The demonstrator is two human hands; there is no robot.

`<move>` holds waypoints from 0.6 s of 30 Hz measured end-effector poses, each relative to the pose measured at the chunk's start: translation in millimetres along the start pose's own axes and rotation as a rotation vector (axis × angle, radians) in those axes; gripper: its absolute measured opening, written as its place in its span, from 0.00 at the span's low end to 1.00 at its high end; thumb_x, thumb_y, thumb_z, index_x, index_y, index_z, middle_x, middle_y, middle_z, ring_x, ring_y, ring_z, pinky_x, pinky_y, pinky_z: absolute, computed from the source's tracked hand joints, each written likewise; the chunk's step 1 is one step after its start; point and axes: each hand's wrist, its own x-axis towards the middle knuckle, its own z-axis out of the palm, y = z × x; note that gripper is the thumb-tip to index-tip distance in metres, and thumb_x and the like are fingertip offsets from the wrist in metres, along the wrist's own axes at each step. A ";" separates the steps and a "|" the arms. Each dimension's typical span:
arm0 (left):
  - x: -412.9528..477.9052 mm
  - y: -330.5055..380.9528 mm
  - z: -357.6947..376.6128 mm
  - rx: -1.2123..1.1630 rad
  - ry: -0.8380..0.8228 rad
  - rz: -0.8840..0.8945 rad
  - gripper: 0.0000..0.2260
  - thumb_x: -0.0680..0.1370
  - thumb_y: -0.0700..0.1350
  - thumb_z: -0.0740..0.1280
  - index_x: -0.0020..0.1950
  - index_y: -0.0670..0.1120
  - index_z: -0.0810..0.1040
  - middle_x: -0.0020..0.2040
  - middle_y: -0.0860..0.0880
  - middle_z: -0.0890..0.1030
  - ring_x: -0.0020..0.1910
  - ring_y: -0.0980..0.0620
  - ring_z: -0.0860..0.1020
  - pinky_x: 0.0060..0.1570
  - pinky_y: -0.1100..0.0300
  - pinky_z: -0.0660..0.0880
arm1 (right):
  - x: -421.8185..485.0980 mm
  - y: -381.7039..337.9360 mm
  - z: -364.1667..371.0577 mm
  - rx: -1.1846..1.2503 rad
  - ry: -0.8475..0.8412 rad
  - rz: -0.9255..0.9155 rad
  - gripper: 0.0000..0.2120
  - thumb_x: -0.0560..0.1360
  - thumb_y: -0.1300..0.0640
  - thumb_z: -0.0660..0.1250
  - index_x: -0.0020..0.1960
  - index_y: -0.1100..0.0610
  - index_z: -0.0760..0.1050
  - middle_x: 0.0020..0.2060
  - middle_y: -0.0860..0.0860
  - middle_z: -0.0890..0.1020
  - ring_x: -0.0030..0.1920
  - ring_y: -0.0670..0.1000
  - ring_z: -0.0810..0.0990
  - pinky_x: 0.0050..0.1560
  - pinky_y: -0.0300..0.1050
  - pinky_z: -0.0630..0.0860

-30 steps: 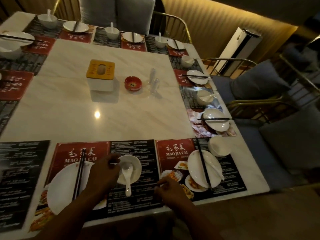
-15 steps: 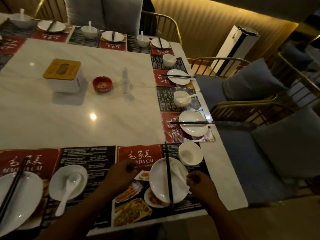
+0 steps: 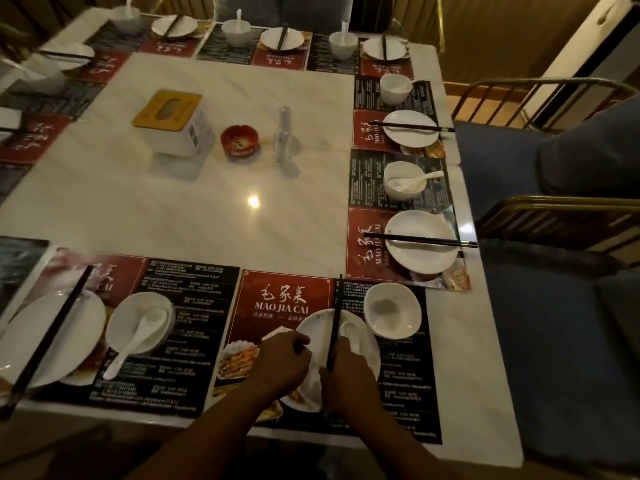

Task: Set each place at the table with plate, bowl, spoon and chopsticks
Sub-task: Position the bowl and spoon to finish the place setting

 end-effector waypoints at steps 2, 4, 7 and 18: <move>6.3 6.5 5.5 -0.004 -0.019 -0.019 0.14 0.79 0.47 0.68 0.64 0.49 0.79 0.60 0.53 0.80 0.57 0.56 0.79 0.58 0.61 0.75 | 3.4 2.9 1.9 0.049 0.001 0.046 0.17 0.76 0.53 0.69 0.62 0.53 0.67 0.51 0.48 0.81 0.49 0.48 0.81 0.49 0.44 0.79; 13.1 10.0 11.5 -0.056 -0.031 -0.041 0.15 0.78 0.48 0.69 0.64 0.49 0.79 0.59 0.51 0.82 0.53 0.57 0.80 0.57 0.60 0.77 | 5.0 5.3 1.6 0.106 -0.009 0.069 0.12 0.76 0.53 0.71 0.53 0.50 0.68 0.45 0.46 0.81 0.45 0.46 0.80 0.46 0.45 0.80; 17.4 15.7 14.5 -0.135 -0.030 -0.066 0.15 0.77 0.49 0.71 0.63 0.48 0.80 0.53 0.50 0.83 0.46 0.58 0.81 0.52 0.58 0.80 | 4.8 4.5 0.0 0.183 -0.017 0.059 0.13 0.75 0.50 0.72 0.46 0.47 0.66 0.40 0.45 0.79 0.40 0.41 0.78 0.36 0.36 0.71; 47.9 22.6 -45.5 -0.230 0.008 -0.041 0.08 0.79 0.40 0.69 0.56 0.50 0.81 0.49 0.49 0.83 0.43 0.53 0.83 0.36 0.63 0.78 | -4.1 -14.7 -19.2 0.137 0.092 -0.010 0.11 0.76 0.46 0.71 0.51 0.49 0.70 0.38 0.46 0.80 0.38 0.43 0.79 0.38 0.33 0.73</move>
